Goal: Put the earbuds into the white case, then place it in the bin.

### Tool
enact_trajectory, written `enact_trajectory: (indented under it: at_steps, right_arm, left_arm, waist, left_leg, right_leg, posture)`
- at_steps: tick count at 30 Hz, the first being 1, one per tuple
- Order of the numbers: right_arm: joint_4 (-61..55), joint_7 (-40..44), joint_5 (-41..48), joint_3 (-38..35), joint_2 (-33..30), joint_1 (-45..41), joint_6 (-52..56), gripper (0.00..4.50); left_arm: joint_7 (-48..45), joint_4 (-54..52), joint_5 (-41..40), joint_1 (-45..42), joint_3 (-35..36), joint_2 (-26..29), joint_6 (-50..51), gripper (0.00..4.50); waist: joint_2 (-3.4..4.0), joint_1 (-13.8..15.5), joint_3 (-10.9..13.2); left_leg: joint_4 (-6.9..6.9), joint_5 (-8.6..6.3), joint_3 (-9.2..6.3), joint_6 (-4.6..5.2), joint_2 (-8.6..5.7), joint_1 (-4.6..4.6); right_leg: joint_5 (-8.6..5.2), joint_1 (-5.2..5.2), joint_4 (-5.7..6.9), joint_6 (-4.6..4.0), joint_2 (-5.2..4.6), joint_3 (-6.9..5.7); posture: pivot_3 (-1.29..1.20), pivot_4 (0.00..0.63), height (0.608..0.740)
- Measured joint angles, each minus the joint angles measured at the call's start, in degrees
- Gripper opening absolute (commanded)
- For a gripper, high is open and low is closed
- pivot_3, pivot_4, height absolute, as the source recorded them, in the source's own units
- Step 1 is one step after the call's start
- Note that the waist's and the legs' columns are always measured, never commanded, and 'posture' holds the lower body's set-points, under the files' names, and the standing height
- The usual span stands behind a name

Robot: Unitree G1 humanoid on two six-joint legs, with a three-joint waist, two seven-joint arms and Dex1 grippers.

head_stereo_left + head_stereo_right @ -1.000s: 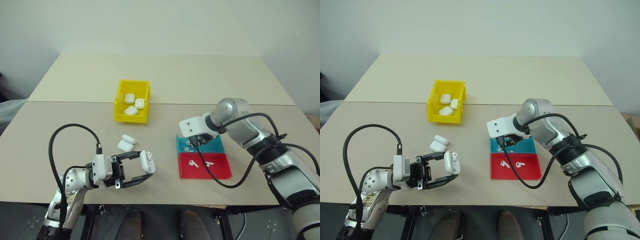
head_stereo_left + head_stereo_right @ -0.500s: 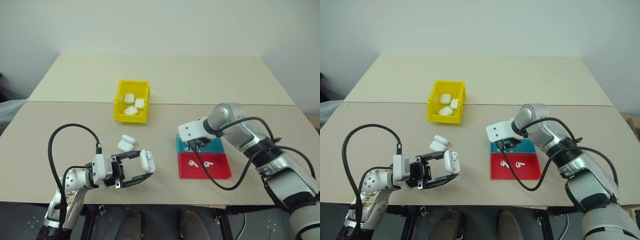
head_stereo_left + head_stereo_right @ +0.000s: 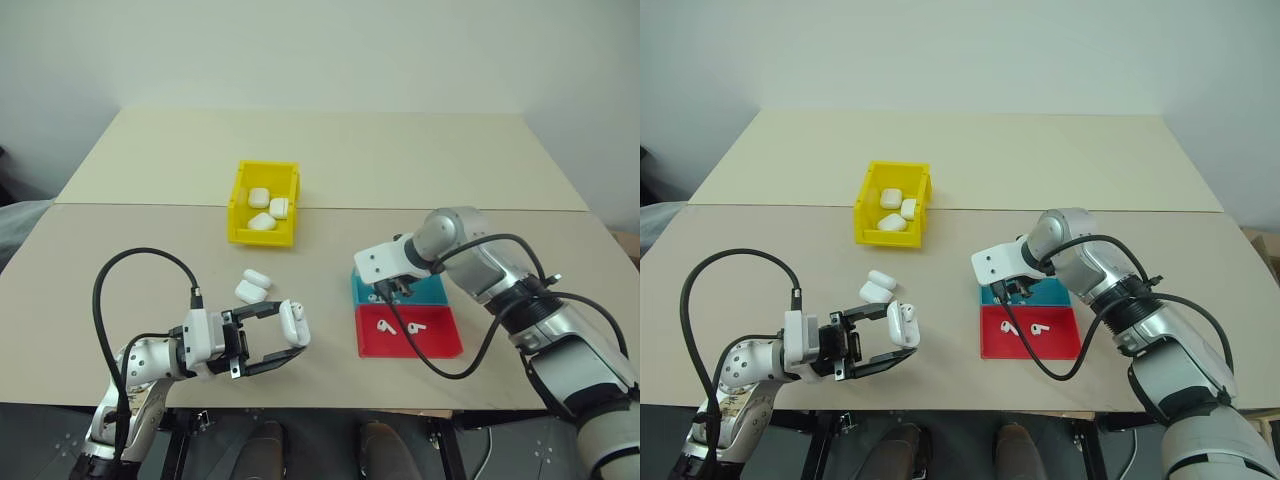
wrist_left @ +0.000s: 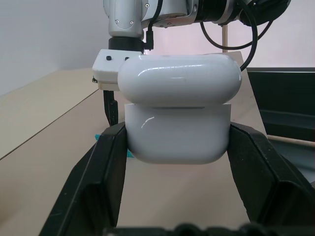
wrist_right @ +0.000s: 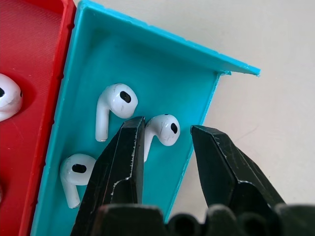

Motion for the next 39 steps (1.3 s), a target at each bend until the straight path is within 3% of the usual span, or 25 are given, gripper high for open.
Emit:
enact_trajectory:
  at_steps: [2, 5, 22, 29, 33, 39]
  right_arm:
    - [0.1, 0.1, 0.0, 0.0, 0.0, 0.0, -0.3, 1.9]
    - [0.4, 0.2, 0.0, 0.0, 0.0, 0.0, -0.8, 1.33]
    - [-0.6, -0.1, -0.5, -1.0, -1.6, 1.2, -4.9, 1.33]
    - [-2.6, 2.7, 3.7, -4.6, -9.9, -0.3, -24.4, 1.33]
    - [1.7, 3.7, 4.0, -3.9, -10.1, -2.1, -37.5, 2.18]
    - [9.5, 4.3, 3.1, -1.1, -9.0, -7.1, -53.3, 2.18]
  left_arm:
    - [0.2, 0.0, 0.0, 0.0, 0.0, 0.0, 0.0, 2.77]
    - [0.3, 0.0, 0.0, 0.0, 0.0, 0.0, 0.0, 2.77]
    - [0.7, -0.5, 0.0, 0.1, 0.0, 0.2, 1.2, 2.77]
    - [0.6, -0.6, 0.0, -0.4, -0.4, 0.2, 1.3, 2.77]
    - [0.5, -0.6, 0.0, -1.0, -0.9, 0.1, 1.3, 2.77]
    - [0.5, -0.5, 0.0, -1.0, -1.0, 0.2, 1.3, 2.77]
  waist:
    - [0.0, 0.0, 0.0]
    - [0.0, 0.0, 0.0]
    - [0.0, 0.1, 0.0]
    - [0.03, -0.2, 0.0]
    - [0.03, -0.4, 0.0]
    - [0.03, -0.4, 0.0]
  left_leg:
    - [0.0, 0.01, 0.01, -0.01, 0.0, 0.0]
    - [0.0, 0.01, 0.03, -0.02, 0.0, 0.01]
    - [0.0, 0.02, 0.05, -0.03, -0.01, -0.04]
    - [-0.02, 0.01, 0.12, -0.03, 0.02, -0.08]
    - [-0.02, 0.02, 0.19, -0.03, 0.11, -0.01]
    - [-0.02, 0.02, 0.27, -0.03, 0.15, -0.01]
  right_leg:
    - [0.0, 0.01, 0.0, 0.0, 0.0, 0.0]
    - [0.0, 0.02, 0.0, 0.0, 0.0, 0.0]
    - [0.01, -0.02, -0.02, -0.01, 0.0, -0.01]
    - [0.01, -0.04, -0.14, 0.02, 0.0, 0.0]
    - [0.04, -0.03, -0.09, -0.04, 0.07, 0.0]
    - [0.05, -0.05, -0.1, -0.06, 0.04, 0.07]
  posture:
    - [0.0, 0.15, 0.74]
    - [0.0, 0.15, 0.74]
    - [0.0, 0.15, 0.74]
    - [0.0, 0.15, 0.74]
    - [0.0, 0.15, 0.74]
    - [0.0, 0.15, 0.74]
